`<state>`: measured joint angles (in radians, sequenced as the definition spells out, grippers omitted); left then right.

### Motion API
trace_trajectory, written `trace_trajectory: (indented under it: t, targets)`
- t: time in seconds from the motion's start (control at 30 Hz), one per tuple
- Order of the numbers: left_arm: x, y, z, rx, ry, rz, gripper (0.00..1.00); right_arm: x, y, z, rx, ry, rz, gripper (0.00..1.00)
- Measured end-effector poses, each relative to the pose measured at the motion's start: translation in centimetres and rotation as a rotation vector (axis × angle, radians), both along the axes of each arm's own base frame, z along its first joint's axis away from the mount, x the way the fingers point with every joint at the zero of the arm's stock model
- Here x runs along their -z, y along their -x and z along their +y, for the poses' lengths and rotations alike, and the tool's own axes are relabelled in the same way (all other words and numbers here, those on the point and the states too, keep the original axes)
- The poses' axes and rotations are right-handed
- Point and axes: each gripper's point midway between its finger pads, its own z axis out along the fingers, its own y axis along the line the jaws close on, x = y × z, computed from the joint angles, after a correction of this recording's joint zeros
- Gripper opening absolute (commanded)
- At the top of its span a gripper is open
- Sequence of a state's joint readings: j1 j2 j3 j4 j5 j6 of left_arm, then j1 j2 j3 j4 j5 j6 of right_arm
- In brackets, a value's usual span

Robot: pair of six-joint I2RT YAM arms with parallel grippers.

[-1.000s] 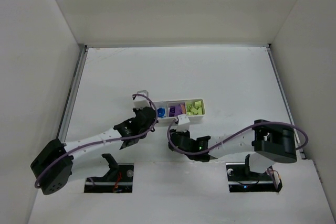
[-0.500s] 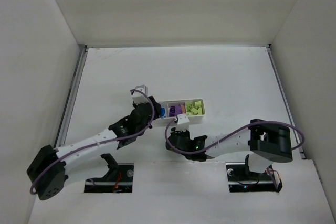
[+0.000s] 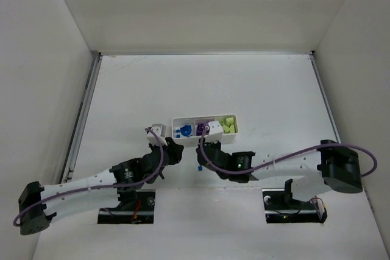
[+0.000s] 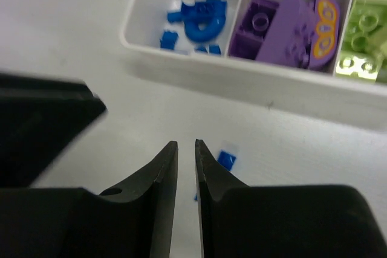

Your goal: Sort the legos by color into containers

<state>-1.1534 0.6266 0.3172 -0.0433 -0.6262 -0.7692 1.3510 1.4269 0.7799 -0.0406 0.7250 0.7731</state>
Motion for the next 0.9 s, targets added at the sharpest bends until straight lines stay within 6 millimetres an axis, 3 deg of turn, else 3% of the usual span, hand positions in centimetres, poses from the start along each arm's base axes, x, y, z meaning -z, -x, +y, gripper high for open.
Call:
trace_trajectory:
  t: [0.2, 0.37, 0.63, 0.77, 0.9]
  targets:
    - [1.3, 2.0, -0.5, 0.046, -0.028, 0.020, 0.28, -3.4, -5.0, 1.5, 0.018, -0.059, -0.047, 0.23]
    - [2.1, 3.1, -1.2, 0.078, -0.060, 0.027, 0.29, -3.4, -8.4, 2.6, 0.018, -0.063, -0.045, 0.25]
    - [3.8, 4.5, -2.0, 0.126, -0.130, 0.039, 0.31, -2.1, -9.4, 4.6, -0.038, -0.047, -0.017, 0.36]
    - [4.3, 5.2, -2.2, 0.145, -0.152, 0.034, 0.31, -2.6, -9.7, 4.9, -0.042, -0.059, -0.024, 0.32]
    - [3.9, 5.2, -2.2, 0.133, -0.141, 0.015, 0.31, -2.7, -8.6, 3.3, -0.017, -0.049, -0.034, 0.28]
